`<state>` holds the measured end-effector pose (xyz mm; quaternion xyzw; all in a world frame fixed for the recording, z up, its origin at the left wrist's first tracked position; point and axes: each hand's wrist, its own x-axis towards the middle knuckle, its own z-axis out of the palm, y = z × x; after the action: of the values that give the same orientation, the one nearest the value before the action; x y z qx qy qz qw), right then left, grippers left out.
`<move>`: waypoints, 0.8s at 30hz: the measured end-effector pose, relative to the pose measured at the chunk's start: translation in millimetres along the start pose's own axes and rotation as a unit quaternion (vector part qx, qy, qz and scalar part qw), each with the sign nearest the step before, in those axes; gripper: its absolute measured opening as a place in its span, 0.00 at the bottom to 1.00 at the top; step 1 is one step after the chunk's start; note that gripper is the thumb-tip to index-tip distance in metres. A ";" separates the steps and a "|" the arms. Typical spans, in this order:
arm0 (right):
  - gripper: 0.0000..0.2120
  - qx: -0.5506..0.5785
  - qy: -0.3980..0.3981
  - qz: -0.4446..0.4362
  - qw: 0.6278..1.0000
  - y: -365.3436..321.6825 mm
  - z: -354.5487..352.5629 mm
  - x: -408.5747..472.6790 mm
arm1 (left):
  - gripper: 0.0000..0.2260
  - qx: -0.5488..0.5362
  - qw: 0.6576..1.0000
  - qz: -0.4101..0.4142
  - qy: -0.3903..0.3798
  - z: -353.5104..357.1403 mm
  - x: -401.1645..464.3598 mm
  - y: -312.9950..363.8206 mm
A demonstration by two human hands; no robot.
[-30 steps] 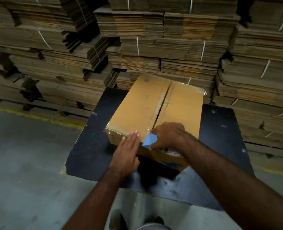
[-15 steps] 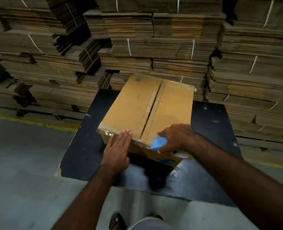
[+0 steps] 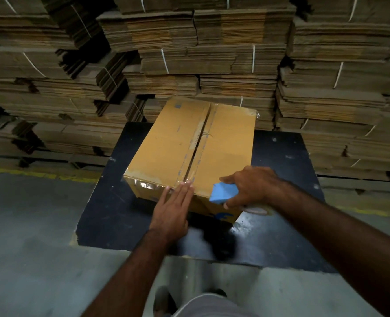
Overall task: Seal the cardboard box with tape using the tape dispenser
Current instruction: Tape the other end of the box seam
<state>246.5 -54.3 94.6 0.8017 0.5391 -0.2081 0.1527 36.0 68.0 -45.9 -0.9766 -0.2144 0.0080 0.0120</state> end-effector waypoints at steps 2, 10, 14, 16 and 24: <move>0.42 0.011 -0.006 0.022 1.000 13.6 7.3 -13.6 | 0.46 -0.003 1.000 -0.003 -0.008 -2.2 -0.5 3.1; 0.46 -0.006 0.009 0.014 1.000 10.8 27.6 -7.1 | 0.51 0.023 0.999 0.000 -0.039 5.0 0.6 -4.4; 0.43 0.013 0.031 0.007 0.999 -1.2 30.0 0.0 | 0.52 0.059 0.997 0.007 -0.050 2.7 7.9 -28.6; 0.40 0.018 0.046 0.008 0.999 -10.9 29.5 5.0 | 0.50 0.070 0.995 0.000 -0.070 -7.8 12.7 -36.2; 0.40 0.019 0.064 0.004 0.998 -5.7 30.6 6.8 | 0.45 -0.026 0.999 -0.012 -0.044 -6.3 18.1 29.1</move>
<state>238.4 -61.0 64.6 0.8180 0.5408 -0.1663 0.1036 64.8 49.0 -40.6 -0.9726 -0.2267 0.0454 -0.0229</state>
